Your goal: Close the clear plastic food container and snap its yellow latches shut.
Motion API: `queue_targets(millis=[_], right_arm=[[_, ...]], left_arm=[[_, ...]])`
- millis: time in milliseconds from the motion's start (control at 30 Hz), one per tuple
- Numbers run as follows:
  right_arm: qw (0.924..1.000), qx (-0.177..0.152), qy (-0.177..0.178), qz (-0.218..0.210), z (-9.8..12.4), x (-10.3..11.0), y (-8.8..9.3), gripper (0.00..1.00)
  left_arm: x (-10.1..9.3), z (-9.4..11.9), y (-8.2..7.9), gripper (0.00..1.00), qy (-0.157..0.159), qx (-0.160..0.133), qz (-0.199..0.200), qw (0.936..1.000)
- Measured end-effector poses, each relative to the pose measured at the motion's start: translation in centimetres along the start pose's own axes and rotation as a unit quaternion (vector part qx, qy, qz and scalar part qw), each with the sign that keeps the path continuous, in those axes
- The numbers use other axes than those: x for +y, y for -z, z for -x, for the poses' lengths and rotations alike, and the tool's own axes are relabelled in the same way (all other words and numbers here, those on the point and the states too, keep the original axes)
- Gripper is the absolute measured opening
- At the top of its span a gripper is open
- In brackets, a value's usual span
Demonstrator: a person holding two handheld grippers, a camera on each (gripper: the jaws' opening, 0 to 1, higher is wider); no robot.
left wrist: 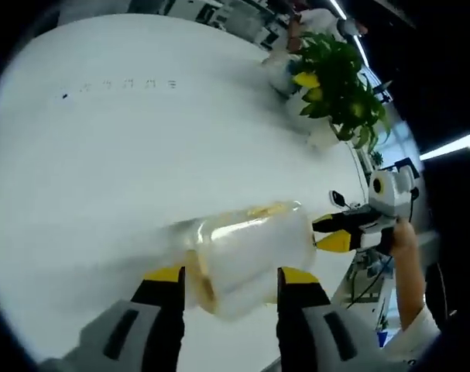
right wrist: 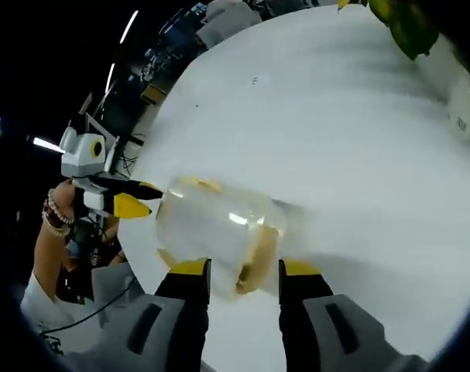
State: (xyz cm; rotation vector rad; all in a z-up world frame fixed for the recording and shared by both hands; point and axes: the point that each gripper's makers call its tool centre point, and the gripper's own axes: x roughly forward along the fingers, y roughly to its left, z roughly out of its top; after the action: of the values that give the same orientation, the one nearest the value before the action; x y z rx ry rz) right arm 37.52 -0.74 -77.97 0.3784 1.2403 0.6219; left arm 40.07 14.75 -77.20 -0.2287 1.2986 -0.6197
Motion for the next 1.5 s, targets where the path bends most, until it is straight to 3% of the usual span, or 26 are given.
queue_targets(millis=[100, 167, 300, 467, 633, 833, 1100, 1200, 1300, 1333, 1367, 1500], right_arm=[[0.9999, -0.003, -0.002, -0.01, -0.6, -0.1, -0.2, 0.24], [0.9999, -0.004, -0.004, -0.016, -0.6, -0.1, -0.4, 0.24], [0.9999, 0.0, -0.004, -0.014, -0.7, 0.0, -0.4, 0.24], [1.0, 0.005, 0.005, 0.002, -0.8, 0.3, 0.0, 0.23], [1.0, 0.001, 0.0, 0.001, -0.7, 0.6, 0.7, 0.23], [1.0, 0.007, -0.001, 0.006, -0.7, 1.2, 1.3, 0.22], [0.9999, 0.012, -0.011, 0.003, -0.6, 1.1, 1.3, 0.21], [0.9998, 0.015, -0.009, 0.01, -0.6, 0.9, 0.9, 0.2], [0.9997, 0.019, -0.009, 0.012, -0.6, 0.9, 1.0, 0.17], [0.9983, 0.031, -0.047, 0.014, -0.7, 2.4, 1.5, 0.17], [0.9996, 0.018, -0.018, 0.011, -0.8, 1.8, 1.1, 0.17], [0.9994, 0.025, -0.018, 0.015, -0.8, 2.2, 1.0, 0.17]], left_arm=[[-0.8, -0.6, 0.7, 0.37, 0.011, 0.009, -0.001, 0.9999], [-0.8, -0.9, 1.2, 0.41, 0.007, 0.017, -0.04, 0.999], [-0.4, -1.1, 1.4, 0.34, -0.016, 0.018, -0.047, 0.9986], [-0.1, -1.3, 1.4, 0.3, -0.038, 0.015, -0.035, 0.9986], [0.0, -1.1, 1.5, 0.29, -0.037, 0.017, -0.04, 0.9984], [0.1, -1.1, 1.4, 0.27, -0.039, 0.018, -0.018, 0.9989], [0.1, -1.1, 1.3, 0.26, -0.04, 0.016, -0.002, 0.9991], [0.1, -1.1, 1.2, 0.25, -0.039, 0.01, 0.024, 0.9989], [0.0, -1.1, 1.2, 0.25, -0.041, 0.014, 0.019, 0.9989], [-0.2, -1.0, 1.2, 0.25, -0.039, 0.015, 0.02, 0.9989], [-0.1, -0.7, 1.3, 0.25, -0.04, 0.015, 0.023, 0.9988], [0.0, -0.2, 1.4, 0.24, -0.038, 0.013, 0.027, 0.9988]])
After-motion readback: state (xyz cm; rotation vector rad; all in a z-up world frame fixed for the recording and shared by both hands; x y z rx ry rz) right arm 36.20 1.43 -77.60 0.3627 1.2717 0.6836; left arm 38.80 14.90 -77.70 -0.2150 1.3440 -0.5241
